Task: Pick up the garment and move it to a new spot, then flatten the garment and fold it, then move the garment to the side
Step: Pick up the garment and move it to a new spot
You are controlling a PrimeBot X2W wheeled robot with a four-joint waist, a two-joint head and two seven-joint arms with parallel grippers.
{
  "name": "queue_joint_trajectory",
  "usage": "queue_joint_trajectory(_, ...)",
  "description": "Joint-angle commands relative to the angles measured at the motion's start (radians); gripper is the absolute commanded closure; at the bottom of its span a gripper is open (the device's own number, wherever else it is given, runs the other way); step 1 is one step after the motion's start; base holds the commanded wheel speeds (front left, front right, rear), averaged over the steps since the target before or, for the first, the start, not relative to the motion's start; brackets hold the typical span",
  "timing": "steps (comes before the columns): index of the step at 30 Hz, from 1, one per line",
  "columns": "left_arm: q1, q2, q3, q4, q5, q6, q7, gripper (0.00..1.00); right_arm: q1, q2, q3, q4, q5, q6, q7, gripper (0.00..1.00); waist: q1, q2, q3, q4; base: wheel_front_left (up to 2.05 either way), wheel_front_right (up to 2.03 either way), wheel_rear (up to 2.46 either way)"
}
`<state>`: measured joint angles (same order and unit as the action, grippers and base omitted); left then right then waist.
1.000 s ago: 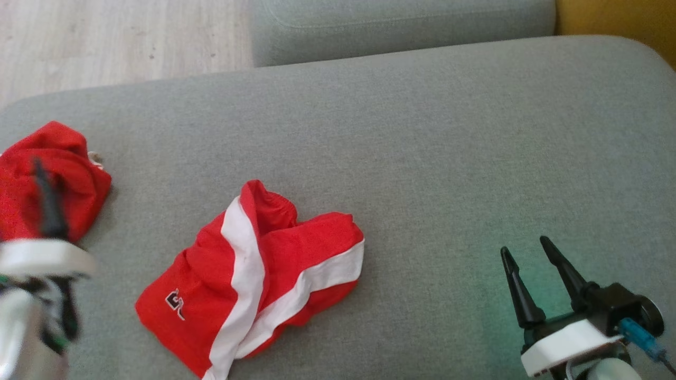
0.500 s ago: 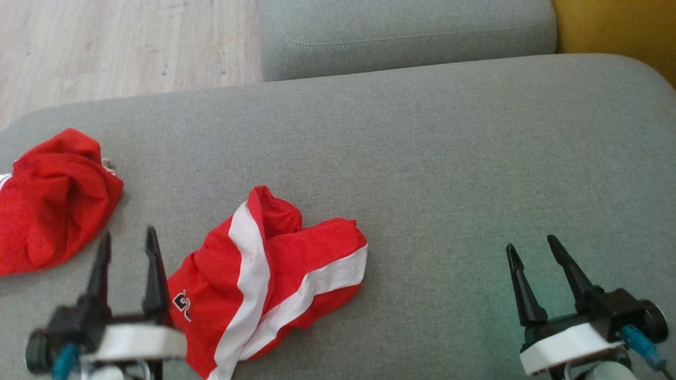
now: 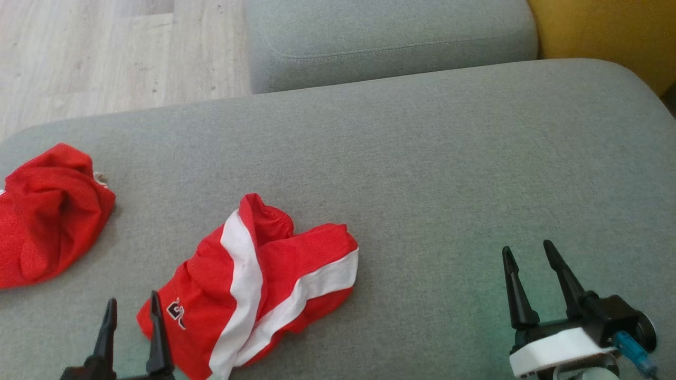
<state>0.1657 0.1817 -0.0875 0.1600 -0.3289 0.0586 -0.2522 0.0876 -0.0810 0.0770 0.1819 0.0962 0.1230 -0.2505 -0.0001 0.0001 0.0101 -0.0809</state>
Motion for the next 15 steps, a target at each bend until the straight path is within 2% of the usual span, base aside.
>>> queue_joint_trajectory(1,-0.017,-0.018,0.062,-0.019,0.023,-0.019,-0.009,0.0,-0.029,0.001,0.016,-0.018,0.005,0.008,-0.011,0.0,0.0001,-0.0001,-0.001,0.007,0.0,0.0,0.0)
queue_joint_trajectory(8,-0.022,-0.076,0.127,0.042,0.082,-0.09,-0.009,0.0,-0.027,0.013,0.01,0.006,0.009,0.008,-0.011,0.0,0.0001,-0.0001,-0.002,0.018,0.0,0.0,0.0)
queue_joint_trajectory(15,-0.036,-0.109,0.168,0.072,0.115,-0.131,-0.009,0.0,-0.029,0.015,0.012,0.02,0.009,0.008,-0.011,0.0,0.0001,-0.0001,-0.002,0.021,0.0,0.0,0.0)
